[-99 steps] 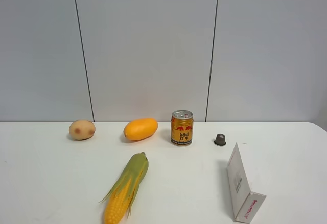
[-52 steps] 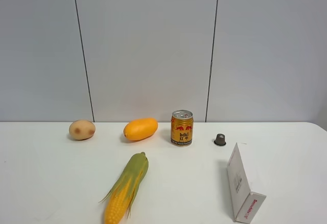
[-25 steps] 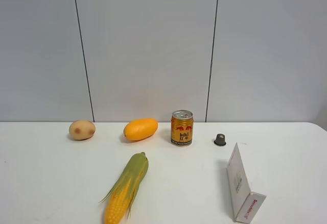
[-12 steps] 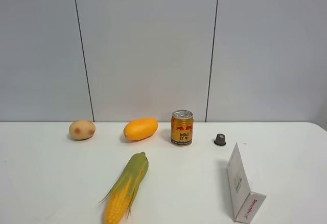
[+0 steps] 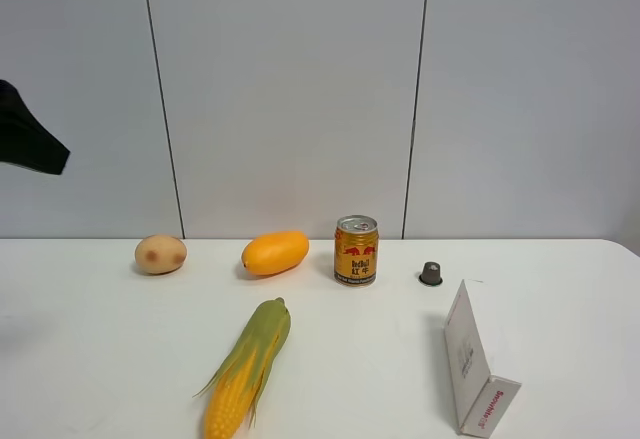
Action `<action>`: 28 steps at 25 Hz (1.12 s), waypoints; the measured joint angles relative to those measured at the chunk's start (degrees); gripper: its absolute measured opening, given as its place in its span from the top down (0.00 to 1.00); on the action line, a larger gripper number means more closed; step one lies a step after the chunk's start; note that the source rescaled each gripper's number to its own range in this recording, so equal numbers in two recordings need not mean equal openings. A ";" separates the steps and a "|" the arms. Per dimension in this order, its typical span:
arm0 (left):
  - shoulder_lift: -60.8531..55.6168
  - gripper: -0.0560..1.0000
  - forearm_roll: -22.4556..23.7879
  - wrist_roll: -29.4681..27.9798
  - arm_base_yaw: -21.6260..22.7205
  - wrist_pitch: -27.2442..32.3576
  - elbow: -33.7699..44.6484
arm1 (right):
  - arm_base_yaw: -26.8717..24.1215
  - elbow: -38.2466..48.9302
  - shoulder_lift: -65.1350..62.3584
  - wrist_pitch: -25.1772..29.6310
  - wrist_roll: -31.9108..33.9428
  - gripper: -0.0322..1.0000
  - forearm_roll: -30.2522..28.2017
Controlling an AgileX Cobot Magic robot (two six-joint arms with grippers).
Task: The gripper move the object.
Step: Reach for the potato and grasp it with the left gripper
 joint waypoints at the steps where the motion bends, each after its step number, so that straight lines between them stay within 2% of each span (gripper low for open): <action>1: 1.28 0.00 0.00 -0.13 -1.59 -1.27 -0.05 | 0.00 0.00 0.00 0.00 0.00 0.00 0.00; 6: 7.19 0.00 -0.12 -1.60 -7.07 -8.47 -1.79 | 0.00 0.00 0.00 0.00 0.00 0.00 0.00; 11: 11.59 0.00 -0.17 -2.11 -9.46 -17.33 -2.79 | 0.00 0.00 0.00 0.00 0.00 0.00 0.00; 14: 14.92 0.00 2.35 -2.91 -10.46 -22.49 -2.96 | 0.00 0.00 0.00 0.00 0.00 0.00 0.00; 17: 19.18 0.00 7.45 -6.74 -10.86 -27.09 -3.00 | 0.00 0.00 0.00 0.00 0.00 0.00 0.00; 21: 26.58 0.00 13.84 -15.26 -10.86 -33.94 -3.00 | 0.00 0.00 0.00 0.00 0.00 0.00 0.00; 25: 33.12 0.00 15.44 -22.21 -10.86 -41.10 -3.00 | 0.00 0.00 0.00 0.00 0.00 0.00 0.00; 28: 37.82 0.00 15.73 -23.98 -10.29 -47.04 -3.00 | 0.00 0.00 0.00 0.00 0.00 0.00 0.00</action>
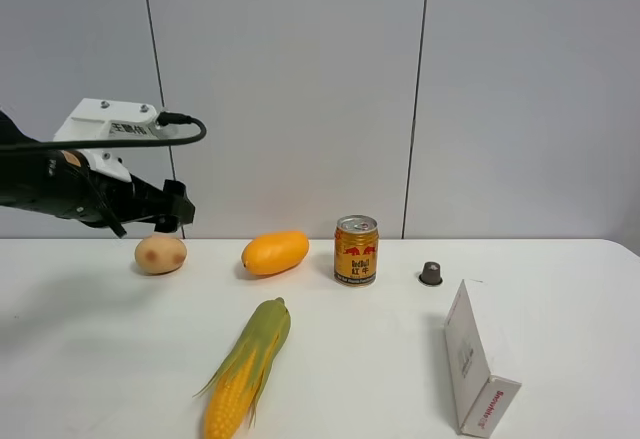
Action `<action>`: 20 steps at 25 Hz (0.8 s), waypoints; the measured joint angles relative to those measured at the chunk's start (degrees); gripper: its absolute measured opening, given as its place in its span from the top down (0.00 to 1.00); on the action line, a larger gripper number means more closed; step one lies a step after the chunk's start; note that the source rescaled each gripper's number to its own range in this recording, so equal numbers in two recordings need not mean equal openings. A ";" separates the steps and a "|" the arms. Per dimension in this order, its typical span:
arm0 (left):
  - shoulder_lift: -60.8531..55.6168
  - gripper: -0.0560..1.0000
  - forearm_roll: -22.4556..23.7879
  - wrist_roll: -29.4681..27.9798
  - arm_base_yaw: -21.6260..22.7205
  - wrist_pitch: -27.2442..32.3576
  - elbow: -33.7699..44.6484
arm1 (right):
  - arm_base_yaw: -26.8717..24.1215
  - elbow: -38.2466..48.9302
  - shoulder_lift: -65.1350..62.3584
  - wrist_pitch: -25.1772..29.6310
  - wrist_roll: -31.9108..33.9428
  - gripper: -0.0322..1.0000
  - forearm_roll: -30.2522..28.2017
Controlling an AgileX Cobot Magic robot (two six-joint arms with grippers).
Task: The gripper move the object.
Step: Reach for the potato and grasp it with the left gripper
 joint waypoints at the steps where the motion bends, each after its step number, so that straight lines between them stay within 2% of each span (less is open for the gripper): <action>1: 1.10 0.00 0.00 -0.19 0.39 -1.55 -0.01 | 0.00 0.00 0.00 0.00 0.00 0.00 0.00; 4: 4.01 0.00 0.04 -1.27 1.83 -4.20 -0.44 | 0.00 0.00 0.00 0.00 0.00 0.00 0.00; 10: 8.70 0.00 0.11 -2.57 4.35 -3.91 -5.87 | 0.00 0.00 0.00 0.00 0.00 0.00 0.00; 20: 15.36 0.00 0.43 -7.13 5.25 -3.72 -10.48 | 0.00 0.00 0.00 0.00 0.00 0.00 0.00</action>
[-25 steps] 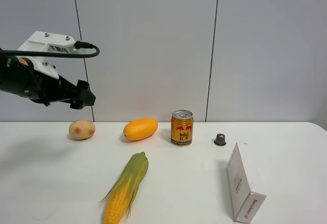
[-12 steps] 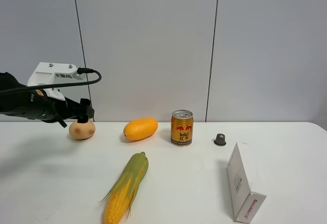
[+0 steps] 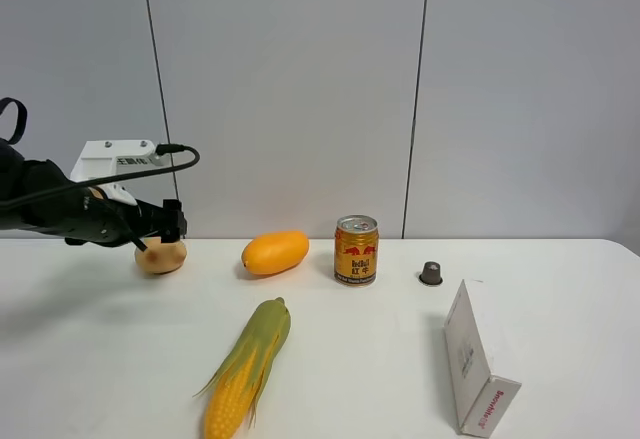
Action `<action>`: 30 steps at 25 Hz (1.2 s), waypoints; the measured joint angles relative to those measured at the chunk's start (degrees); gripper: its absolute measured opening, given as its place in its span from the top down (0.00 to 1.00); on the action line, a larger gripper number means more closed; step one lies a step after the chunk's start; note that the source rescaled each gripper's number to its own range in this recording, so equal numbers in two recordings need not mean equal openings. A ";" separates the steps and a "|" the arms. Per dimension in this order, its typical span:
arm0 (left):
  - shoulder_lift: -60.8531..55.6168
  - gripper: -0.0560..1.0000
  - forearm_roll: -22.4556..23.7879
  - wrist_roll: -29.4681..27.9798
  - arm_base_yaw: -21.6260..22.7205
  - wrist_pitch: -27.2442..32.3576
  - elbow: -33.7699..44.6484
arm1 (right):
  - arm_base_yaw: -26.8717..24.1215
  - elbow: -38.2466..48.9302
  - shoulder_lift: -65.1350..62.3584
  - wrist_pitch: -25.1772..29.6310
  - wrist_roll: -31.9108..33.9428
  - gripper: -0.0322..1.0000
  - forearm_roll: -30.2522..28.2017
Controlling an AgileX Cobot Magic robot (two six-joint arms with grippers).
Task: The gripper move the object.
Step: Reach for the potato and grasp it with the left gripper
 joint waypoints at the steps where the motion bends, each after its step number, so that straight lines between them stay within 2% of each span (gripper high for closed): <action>1: 0.99 0.00 0.05 -0.05 0.00 0.00 -0.44 | 0.00 0.00 0.00 0.00 0.00 0.00 0.00; 18: 9.41 0.00 3.36 -0.17 0.00 0.05 -9.33 | 0.00 0.00 0.00 0.00 0.00 0.00 0.00; 30: 13.58 0.00 3.76 0.02 0.70 2.91 -14.18 | 0.00 0.00 0.00 0.00 0.00 0.00 0.00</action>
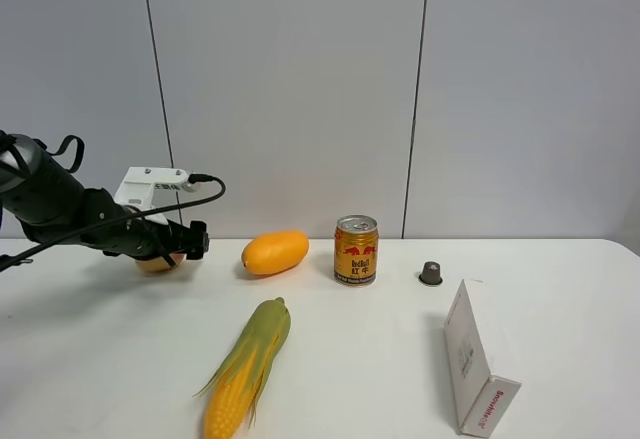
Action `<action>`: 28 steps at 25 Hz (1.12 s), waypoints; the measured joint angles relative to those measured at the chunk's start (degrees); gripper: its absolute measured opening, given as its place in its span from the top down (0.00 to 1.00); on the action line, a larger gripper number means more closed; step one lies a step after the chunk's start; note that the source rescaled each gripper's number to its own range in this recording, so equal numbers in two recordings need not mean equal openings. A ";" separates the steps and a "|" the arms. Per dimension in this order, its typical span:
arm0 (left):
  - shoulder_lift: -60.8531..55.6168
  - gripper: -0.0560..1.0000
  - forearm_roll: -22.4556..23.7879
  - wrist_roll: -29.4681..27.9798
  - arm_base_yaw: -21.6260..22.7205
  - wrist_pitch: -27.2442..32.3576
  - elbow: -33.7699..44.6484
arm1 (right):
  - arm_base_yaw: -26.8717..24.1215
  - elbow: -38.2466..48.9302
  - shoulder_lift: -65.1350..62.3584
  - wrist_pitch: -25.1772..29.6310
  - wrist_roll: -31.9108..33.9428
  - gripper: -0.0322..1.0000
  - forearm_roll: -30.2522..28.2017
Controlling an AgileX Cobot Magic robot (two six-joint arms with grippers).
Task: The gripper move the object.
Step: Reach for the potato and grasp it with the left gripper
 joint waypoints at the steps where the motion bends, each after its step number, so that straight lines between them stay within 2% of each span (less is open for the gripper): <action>1: 0.20 0.00 0.01 0.00 0.33 0.00 -0.14 | 0.00 0.00 0.00 0.00 0.00 0.00 0.00; 9: 1.47 0.00 0.14 0.00 3.99 0.15 -0.14 | 0.00 0.00 0.00 0.00 0.00 0.00 0.00; 17: 1.47 0.00 0.43 0.00 4.24 -2.26 -0.14 | 0.00 0.00 0.00 0.00 0.00 0.00 0.00; 19: 1.47 0.03 0.89 0.00 4.24 -2.48 -0.14 | 0.00 0.00 0.00 0.00 0.00 0.00 0.00; 21: 1.73 0.12 1.94 0.00 4.24 -2.48 -0.76 | 0.00 0.00 0.00 0.00 0.00 0.00 0.00; 24: 2.85 0.36 2.99 0.00 4.24 -2.82 -2.66 | 0.00 0.00 0.00 0.00 0.00 0.00 0.00; 28: 3.01 0.77 3.40 0.00 4.24 -1.62 -4.01 | 0.00 0.00 0.00 0.00 0.00 0.00 0.00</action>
